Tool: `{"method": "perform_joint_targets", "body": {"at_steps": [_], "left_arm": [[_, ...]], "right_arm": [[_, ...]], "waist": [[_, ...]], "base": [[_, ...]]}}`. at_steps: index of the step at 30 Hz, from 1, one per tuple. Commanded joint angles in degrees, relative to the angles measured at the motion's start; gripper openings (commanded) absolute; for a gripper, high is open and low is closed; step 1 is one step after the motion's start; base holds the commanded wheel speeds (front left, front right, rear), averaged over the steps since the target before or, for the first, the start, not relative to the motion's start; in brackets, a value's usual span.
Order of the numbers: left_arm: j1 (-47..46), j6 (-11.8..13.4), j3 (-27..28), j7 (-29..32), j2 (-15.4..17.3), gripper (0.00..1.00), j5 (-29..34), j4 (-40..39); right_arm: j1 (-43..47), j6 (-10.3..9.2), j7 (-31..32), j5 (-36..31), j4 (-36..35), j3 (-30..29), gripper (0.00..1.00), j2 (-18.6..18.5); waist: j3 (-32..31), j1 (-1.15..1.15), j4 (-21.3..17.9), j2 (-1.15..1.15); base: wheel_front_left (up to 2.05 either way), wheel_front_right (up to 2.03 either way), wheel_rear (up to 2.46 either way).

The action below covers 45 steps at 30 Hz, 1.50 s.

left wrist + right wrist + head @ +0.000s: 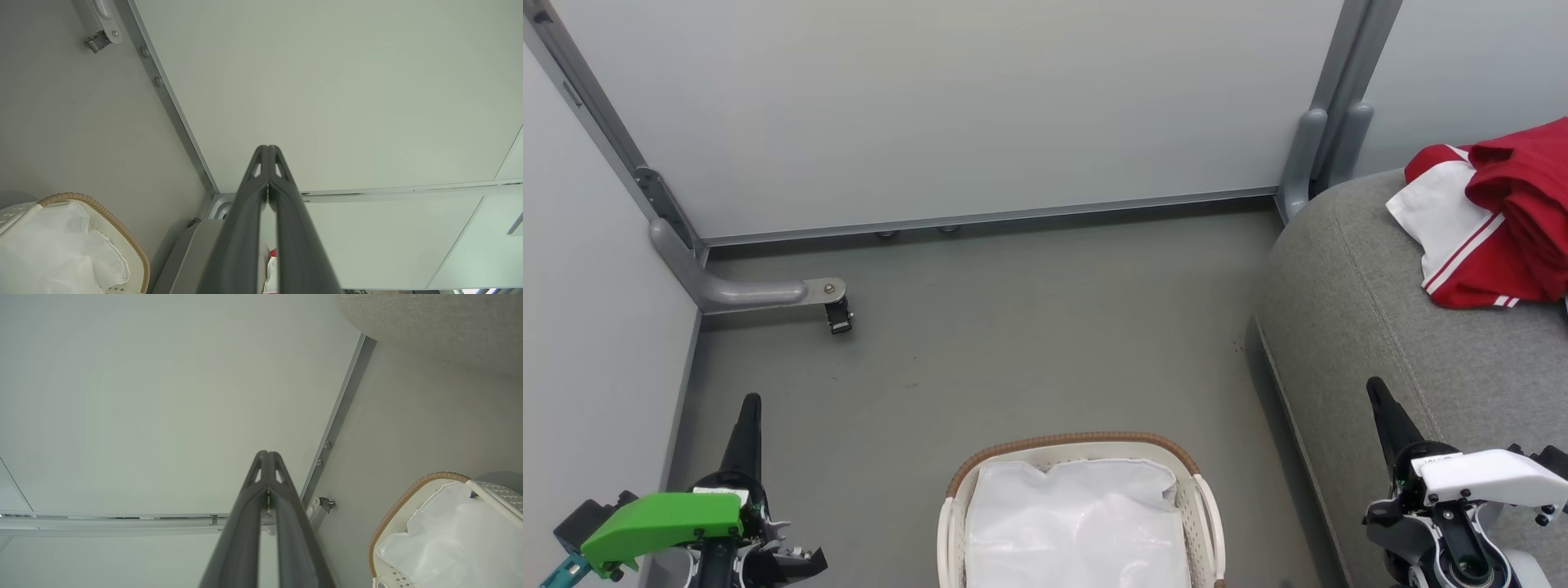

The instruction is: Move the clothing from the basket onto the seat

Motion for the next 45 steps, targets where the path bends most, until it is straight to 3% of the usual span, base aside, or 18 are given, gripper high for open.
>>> {"method": "perform_joint_targets", "body": {"at_steps": [1,20,45], "left_arm": [[-1.2,-0.3,0.4,0.4,0.5,0.00,-1.1,-0.4],[-2.1,-0.6,1.6,2.4,0.4,0.00,-7.5,-0.3],[-2.0,-0.6,1.7,2.5,0.3,0.00,-7.3,-0.3]], "right_arm": [[-0.8,-0.01,0.3,1.2,-0.3,-0.3,0.00,-0.3],[-0.9,-0.02,2.2,8.8,-0.4,-1.1,0.00,-0.4],[-0.9,-0.02,2.3,8.7,-0.4,-1.0,0.00,-0.4]], "waist": [[0.0,0.00,0.0,0.58],[-0.1,0.00,0.1,0.68],[-0.1,0.00,0.1,0.69]], "base": [[0.00,0.00,0.00],[0.00,0.00,0.00],[0.00,0.00,0.00]]}}
